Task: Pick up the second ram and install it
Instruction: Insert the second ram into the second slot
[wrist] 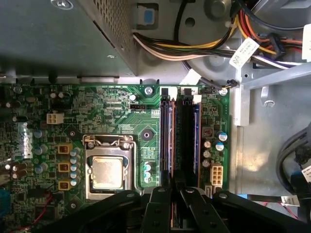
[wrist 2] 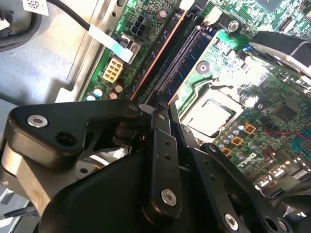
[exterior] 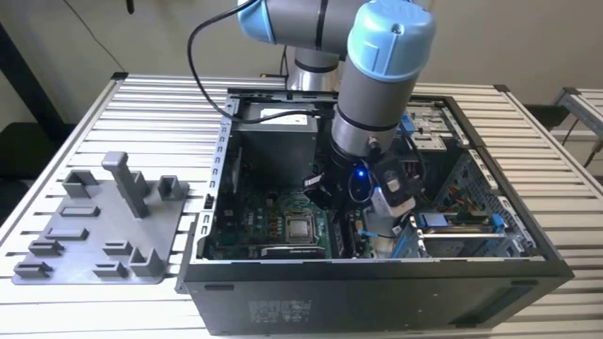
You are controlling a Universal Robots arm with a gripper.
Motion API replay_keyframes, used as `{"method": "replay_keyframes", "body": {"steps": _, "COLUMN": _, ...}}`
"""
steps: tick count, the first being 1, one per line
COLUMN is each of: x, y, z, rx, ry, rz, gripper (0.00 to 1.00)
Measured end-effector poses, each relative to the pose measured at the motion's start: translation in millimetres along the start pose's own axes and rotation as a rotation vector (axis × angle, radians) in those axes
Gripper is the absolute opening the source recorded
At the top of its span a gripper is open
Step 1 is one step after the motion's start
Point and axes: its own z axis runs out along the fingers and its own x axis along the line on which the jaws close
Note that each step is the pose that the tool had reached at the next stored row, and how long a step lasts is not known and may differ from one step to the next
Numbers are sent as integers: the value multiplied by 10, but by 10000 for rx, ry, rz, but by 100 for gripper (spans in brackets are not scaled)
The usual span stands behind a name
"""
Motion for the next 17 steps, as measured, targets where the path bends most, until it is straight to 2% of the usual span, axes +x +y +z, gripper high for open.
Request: {"method": "replay_keyframes", "body": {"steps": 17, "x": -26, "y": 1, "z": 39, "rx": 0, "ry": 26, "rz": 45, "gripper": 14}}
